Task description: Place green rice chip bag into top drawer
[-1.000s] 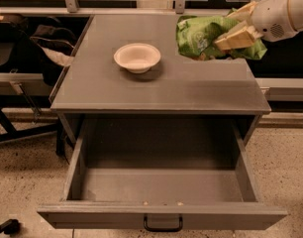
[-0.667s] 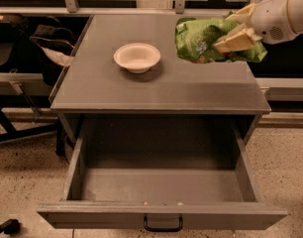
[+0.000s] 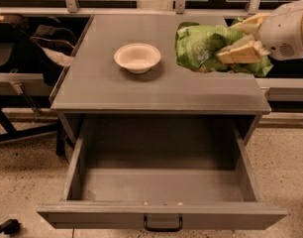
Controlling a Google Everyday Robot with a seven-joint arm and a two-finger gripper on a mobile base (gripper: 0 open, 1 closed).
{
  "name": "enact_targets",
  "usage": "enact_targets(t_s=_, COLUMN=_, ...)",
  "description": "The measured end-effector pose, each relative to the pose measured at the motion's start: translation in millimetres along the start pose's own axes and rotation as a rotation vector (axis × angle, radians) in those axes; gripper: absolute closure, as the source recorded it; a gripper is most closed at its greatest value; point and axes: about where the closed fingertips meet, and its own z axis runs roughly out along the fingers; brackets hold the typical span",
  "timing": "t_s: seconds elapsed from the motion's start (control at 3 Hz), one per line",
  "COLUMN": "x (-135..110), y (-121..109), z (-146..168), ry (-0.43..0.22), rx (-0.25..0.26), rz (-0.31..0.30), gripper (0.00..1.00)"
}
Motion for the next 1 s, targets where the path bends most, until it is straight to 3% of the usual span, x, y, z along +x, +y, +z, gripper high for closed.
enact_targets(t_s=0.33, x=-0.1, y=18.7, z=-6.5, ry=-0.074, rx=-0.046, rz=0.007, gripper=1.0)
enact_targets(t_s=0.67, x=7.4, y=45.8, z=-6.9, ry=-0.171, rx=-0.172, rz=0.01, gripper=1.0)
enact_targets(t_s=1.0, x=17.3, y=65.1, z=-5.5, ry=-0.215, rx=-0.261, rz=0.02, gripper=1.0)
